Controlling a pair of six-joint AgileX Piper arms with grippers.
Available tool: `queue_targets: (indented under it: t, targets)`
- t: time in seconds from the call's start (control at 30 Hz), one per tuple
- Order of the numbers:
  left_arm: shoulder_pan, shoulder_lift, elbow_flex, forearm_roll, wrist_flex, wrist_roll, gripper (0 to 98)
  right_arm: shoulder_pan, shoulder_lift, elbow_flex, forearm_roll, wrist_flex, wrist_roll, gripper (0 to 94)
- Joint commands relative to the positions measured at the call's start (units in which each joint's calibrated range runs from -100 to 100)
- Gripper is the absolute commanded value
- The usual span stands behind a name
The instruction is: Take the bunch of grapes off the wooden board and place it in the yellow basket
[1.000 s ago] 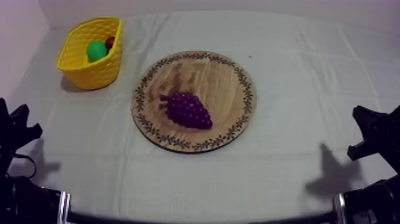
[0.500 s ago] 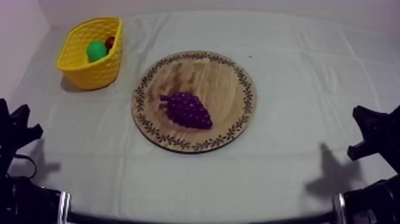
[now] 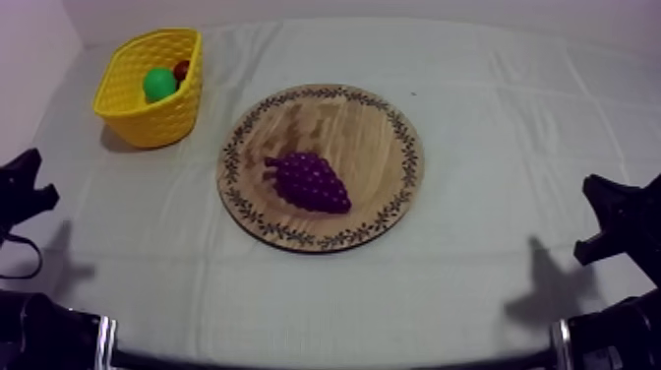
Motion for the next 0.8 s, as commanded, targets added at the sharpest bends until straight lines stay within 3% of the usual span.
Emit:
queue_targets:
  t: [0.0, 0.27, 0.77]
  targets:
    - [0.3, 5.4, -6.8, 1.22, 2.5, -1.0, 0.0, 0.0, 0.0, 0.0, 0.0, 0.0, 0.0, 0.4]
    - [2.2, 19.9, -27.0, 4.33, 13.0, -4.5, 0.0, 0.0, 0.0, 0.0, 0.0, 0.0, 0.0, 0.4]
    - [9.4, 43.6, -55.1, 4.09, 24.5, -6.6, 0.0, 0.0, 0.0, 0.0, 0.0, 0.0, 0.0, 0.4]
